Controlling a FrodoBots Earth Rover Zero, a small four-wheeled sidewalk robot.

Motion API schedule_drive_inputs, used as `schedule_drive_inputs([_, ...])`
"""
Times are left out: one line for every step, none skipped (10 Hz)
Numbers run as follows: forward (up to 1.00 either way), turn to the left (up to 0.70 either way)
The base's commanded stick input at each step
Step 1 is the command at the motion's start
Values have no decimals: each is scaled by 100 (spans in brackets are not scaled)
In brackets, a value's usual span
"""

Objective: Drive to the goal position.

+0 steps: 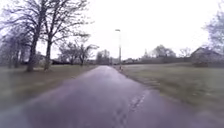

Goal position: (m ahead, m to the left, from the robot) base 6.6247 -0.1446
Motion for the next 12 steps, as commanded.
schedule_drive_inputs([100,0])
schedule_drive_inputs([100,0])
schedule_drive_inputs([100,0])
schedule_drive_inputs([100,0])
schedule_drive_inputs([100,0])
schedule_drive_inputs([100,0])
schedule_drive_inputs([100,0])
schedule_drive_inputs([100,0])
schedule_drive_inputs([100,0])
schedule_drive_inputs([100,0])
schedule_drive_inputs([100,0])
schedule_drive_inputs([100,0])
